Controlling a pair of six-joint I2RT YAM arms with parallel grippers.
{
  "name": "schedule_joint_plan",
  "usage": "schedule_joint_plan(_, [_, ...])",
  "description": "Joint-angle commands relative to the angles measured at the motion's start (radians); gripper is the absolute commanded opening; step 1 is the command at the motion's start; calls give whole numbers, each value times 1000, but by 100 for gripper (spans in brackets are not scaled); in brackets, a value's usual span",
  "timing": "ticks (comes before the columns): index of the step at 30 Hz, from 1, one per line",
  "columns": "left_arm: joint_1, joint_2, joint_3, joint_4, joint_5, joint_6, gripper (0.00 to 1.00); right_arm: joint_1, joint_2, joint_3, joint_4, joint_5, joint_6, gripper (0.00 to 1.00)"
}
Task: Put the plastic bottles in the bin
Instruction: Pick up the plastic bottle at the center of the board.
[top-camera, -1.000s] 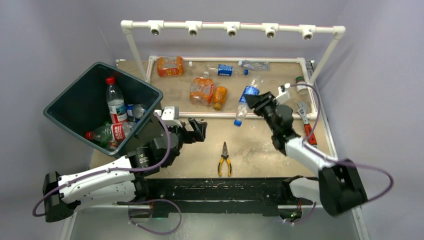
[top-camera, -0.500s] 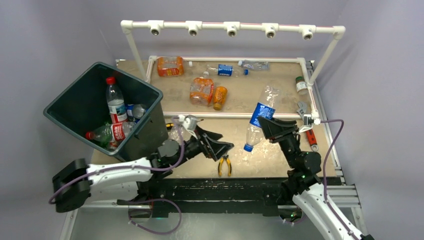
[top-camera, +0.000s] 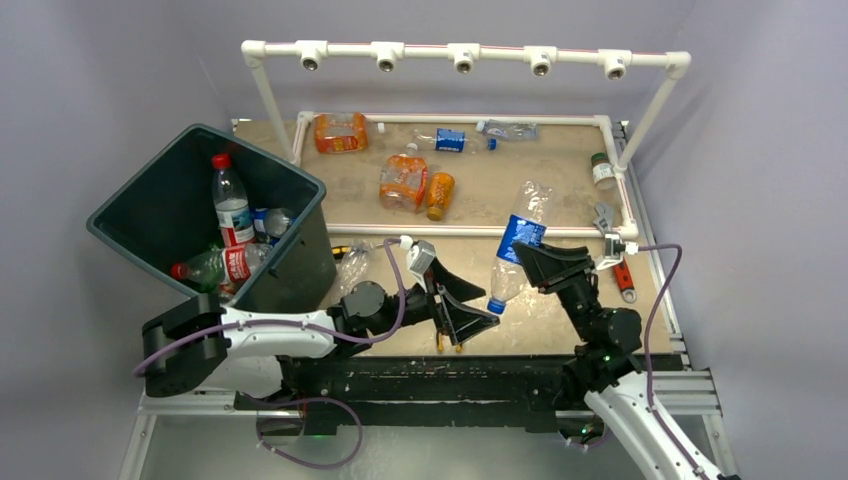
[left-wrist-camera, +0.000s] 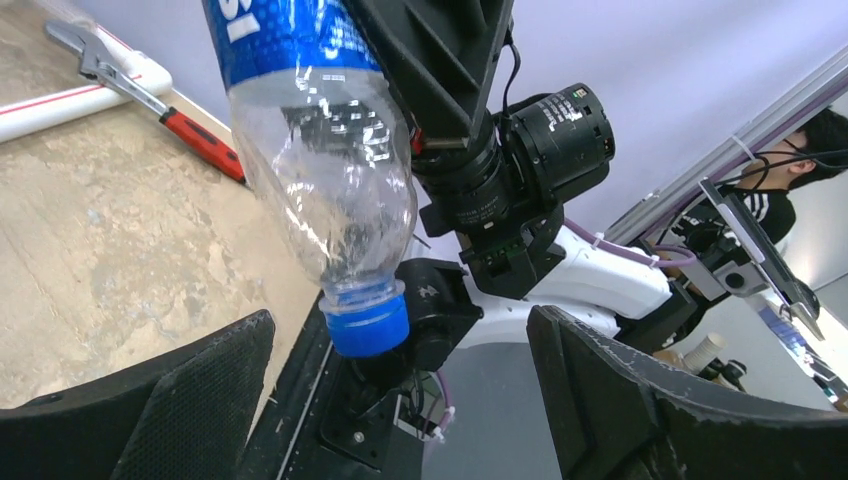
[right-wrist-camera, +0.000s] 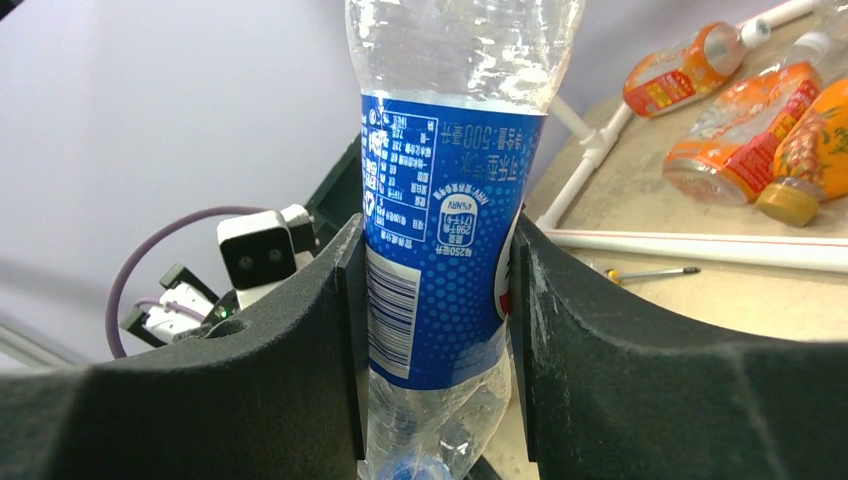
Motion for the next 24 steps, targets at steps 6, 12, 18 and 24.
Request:
schedule_joint_plan(6, [-23,34,74,17,-64,56,90,2,52,-1,103,-91,59,31])
schedule_joint_plan(12, [-28,48,90,-27,-82,65,85,1,56,5,121,-105,67,31])
schedule_joint_plan(18, [-35,58,90,-22,-83,69,71,0,53,10,127,-109,73,31])
schedule_joint_plan(24, [-41,79,95,-8,-64,65,63,1,43,4,124,-106,72,31])
